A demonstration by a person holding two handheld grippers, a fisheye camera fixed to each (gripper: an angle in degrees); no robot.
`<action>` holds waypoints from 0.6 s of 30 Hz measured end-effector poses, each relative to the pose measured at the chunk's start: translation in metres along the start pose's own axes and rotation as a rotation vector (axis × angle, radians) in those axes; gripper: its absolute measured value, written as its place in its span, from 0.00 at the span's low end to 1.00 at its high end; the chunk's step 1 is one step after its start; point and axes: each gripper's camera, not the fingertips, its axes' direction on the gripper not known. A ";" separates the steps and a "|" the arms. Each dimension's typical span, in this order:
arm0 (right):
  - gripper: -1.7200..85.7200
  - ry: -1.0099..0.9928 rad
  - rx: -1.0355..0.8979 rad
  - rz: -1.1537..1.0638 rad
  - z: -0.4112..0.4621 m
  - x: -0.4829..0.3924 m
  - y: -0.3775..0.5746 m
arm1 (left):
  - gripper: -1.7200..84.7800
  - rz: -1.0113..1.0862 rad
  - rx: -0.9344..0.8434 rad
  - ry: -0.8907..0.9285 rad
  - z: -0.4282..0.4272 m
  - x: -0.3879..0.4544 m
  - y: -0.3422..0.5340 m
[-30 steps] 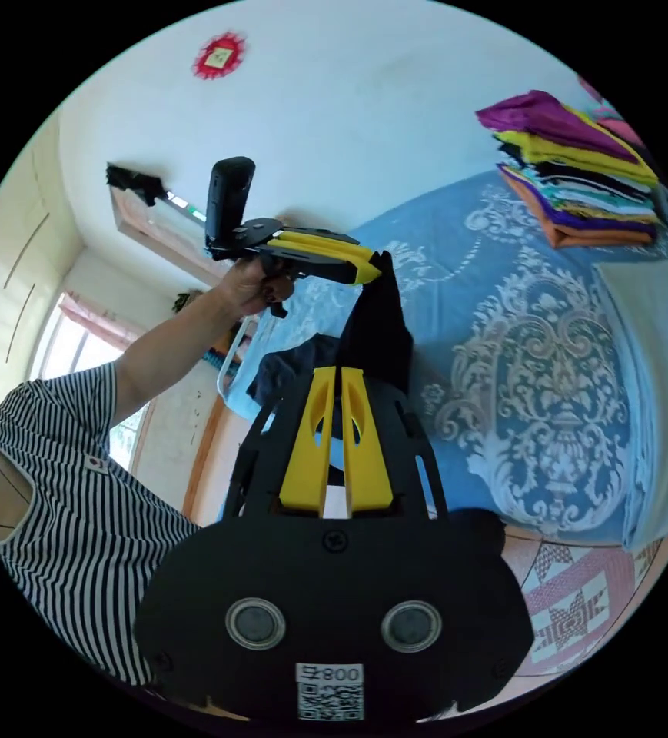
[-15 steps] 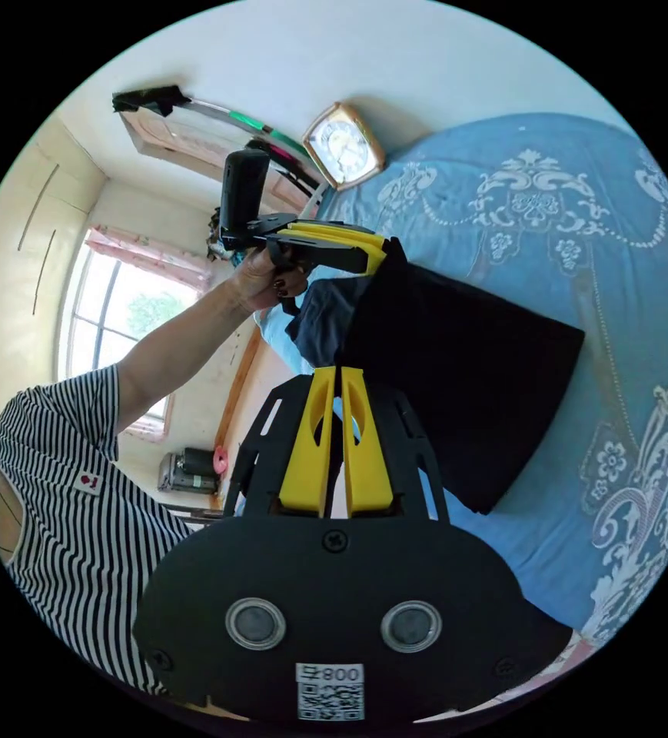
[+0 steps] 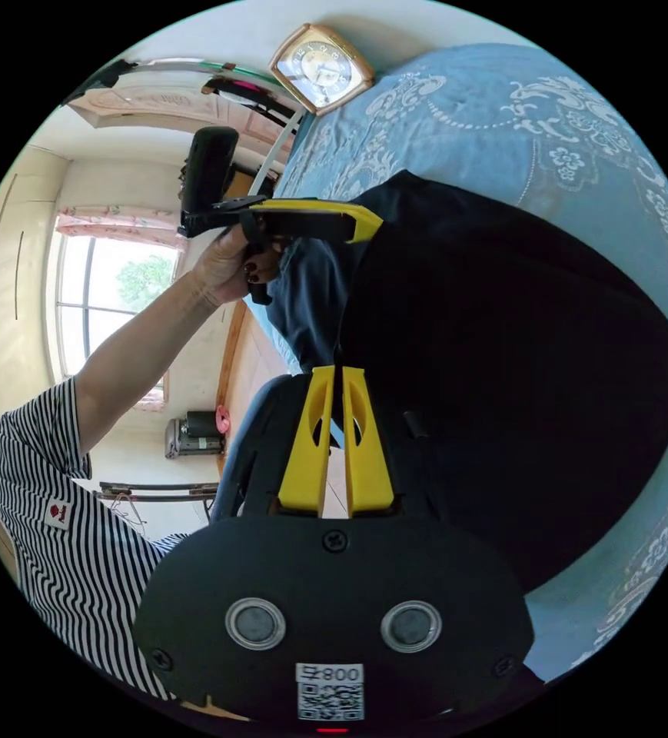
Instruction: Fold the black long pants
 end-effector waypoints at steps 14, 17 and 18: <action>0.05 -0.008 -0.065 -0.089 -0.002 -0.076 -0.077 | 0.02 -0.079 0.012 0.011 0.060 0.019 0.186; 0.04 0.096 -0.016 -0.089 -0.021 -0.084 -0.098 | 0.02 -0.076 0.094 0.027 0.045 0.036 0.218; 0.04 0.124 -0.004 -0.090 -0.026 -0.086 -0.110 | 0.02 -0.071 0.098 0.024 0.044 0.041 0.223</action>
